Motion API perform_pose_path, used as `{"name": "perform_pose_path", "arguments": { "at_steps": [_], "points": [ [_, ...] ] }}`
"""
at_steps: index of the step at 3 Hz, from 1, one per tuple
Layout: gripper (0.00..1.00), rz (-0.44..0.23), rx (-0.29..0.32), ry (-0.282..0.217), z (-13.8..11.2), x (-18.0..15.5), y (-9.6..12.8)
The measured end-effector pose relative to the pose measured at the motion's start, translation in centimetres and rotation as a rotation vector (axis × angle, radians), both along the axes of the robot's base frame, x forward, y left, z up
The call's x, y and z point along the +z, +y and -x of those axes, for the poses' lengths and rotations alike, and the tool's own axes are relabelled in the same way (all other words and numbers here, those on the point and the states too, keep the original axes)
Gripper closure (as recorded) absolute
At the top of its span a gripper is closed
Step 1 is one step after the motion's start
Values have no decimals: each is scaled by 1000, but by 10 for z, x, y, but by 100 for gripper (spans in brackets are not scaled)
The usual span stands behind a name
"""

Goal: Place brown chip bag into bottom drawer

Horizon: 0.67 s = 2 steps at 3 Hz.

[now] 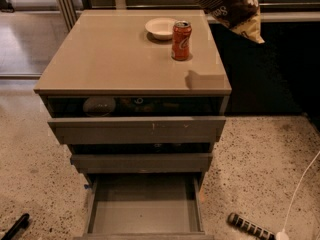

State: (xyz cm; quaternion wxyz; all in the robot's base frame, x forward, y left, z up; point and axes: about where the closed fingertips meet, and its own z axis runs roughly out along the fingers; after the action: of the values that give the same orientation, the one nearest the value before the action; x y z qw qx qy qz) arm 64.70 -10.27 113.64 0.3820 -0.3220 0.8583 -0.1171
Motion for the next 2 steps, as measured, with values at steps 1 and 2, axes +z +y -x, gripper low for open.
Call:
{"name": "perform_pose_path", "arguments": {
  "at_steps": [1, 2],
  "points": [
    [100, -54, -82, -56, 12, 22, -41],
    [100, -112, -179, -146, 34, 50, -83]
  ]
}}
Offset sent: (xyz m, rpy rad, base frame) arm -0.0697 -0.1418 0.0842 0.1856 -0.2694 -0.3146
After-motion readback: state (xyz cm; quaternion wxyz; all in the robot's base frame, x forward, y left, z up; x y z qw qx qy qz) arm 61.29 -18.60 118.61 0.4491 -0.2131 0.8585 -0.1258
